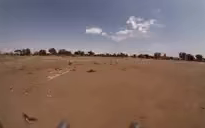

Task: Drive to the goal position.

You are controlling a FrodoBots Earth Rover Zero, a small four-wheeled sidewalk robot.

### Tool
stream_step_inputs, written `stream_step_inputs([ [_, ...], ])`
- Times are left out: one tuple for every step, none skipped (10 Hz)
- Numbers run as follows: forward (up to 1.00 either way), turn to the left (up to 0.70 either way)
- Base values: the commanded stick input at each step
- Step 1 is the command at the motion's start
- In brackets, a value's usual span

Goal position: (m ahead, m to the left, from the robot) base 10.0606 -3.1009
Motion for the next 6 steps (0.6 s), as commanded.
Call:
stream_step_inputs([
  [0.7, 0.0],
  [0.7, 0.0],
  [0.7, 0.0],
  [0.7, 0.0],
  [0.7, 0.0],
  [0.7, 0.0],
])
